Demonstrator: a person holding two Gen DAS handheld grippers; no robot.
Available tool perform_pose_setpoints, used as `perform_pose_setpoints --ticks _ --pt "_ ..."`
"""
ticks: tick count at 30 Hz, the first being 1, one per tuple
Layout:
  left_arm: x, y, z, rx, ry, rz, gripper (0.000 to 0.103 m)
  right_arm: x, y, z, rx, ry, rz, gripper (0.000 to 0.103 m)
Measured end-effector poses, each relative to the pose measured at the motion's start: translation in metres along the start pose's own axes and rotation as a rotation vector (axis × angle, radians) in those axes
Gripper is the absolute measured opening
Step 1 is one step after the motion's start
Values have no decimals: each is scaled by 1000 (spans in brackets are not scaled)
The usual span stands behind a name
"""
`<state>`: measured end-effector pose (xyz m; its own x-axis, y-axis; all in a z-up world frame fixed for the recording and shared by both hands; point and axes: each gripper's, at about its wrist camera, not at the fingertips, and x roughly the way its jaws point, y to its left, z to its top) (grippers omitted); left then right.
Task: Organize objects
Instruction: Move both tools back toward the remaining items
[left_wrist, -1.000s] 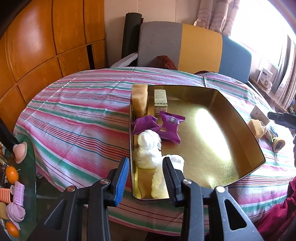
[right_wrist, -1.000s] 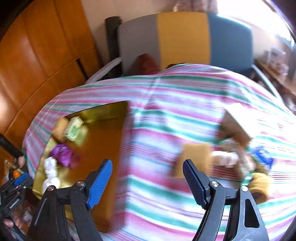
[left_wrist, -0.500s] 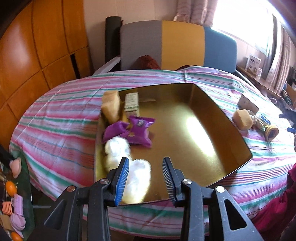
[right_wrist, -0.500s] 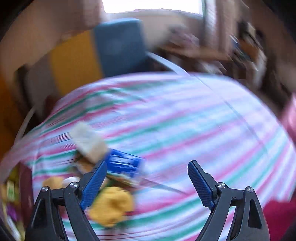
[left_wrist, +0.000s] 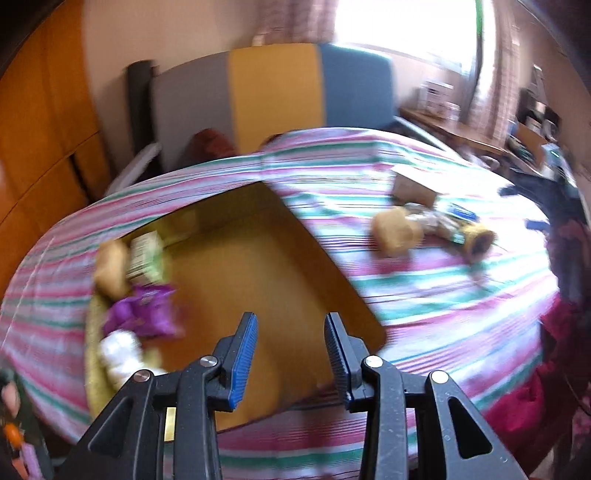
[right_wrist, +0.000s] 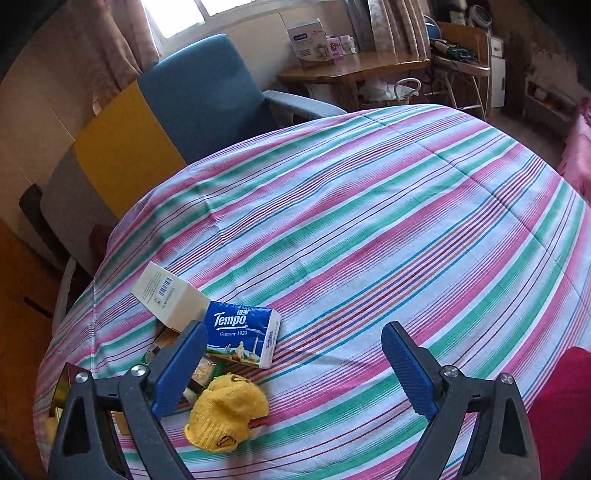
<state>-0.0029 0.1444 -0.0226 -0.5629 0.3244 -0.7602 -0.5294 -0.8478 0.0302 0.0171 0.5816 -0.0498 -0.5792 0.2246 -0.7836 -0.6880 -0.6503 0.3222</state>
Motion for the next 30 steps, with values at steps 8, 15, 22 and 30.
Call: perform_pose_setpoints --ticks 8,15,22,30 --pt "16 -62 4 113 24 -90 37 -1 -5 0 33 8 26 97" --pt "28 -75 3 140 54 -89 37 -2 -6 1 47 16 53 98" --pt "36 -89 12 171 56 -92 37 -2 -10 1 74 26 86 98" --pt "49 -106 23 201 68 -95 37 -2 -10 2 84 35 112 99"
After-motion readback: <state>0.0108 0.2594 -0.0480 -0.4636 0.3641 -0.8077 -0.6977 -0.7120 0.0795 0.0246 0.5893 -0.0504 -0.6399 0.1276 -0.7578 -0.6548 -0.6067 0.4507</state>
